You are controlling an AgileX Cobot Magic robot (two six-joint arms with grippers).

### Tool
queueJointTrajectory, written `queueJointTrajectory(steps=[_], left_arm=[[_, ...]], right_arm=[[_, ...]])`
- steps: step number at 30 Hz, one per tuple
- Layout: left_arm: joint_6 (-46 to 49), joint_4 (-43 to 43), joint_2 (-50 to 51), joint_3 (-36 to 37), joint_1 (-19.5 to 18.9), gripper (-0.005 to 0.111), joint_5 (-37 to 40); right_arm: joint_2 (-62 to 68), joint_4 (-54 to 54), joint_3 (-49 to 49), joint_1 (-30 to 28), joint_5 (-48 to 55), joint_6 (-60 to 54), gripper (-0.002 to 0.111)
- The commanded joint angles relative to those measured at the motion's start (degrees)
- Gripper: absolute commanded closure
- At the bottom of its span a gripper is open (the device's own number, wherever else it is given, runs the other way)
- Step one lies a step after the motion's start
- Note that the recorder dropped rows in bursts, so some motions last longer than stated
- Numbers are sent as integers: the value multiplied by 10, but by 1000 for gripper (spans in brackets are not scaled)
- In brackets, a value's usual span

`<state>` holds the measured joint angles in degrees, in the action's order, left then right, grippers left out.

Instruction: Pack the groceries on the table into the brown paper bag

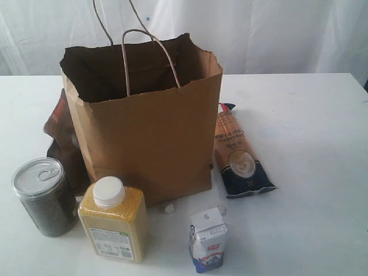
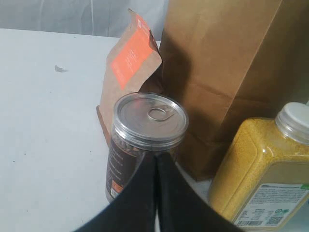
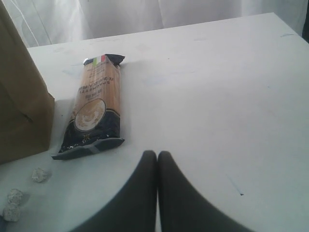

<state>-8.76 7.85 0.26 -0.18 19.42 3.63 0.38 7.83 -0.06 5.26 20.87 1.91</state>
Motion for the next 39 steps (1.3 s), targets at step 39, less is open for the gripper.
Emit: queueJointTrajectory(steps=[39], left_arm=[[-176,22,17,-261,15,107,302]], right_arm=[[-4,-2,1,-4,-10,-7,108]])
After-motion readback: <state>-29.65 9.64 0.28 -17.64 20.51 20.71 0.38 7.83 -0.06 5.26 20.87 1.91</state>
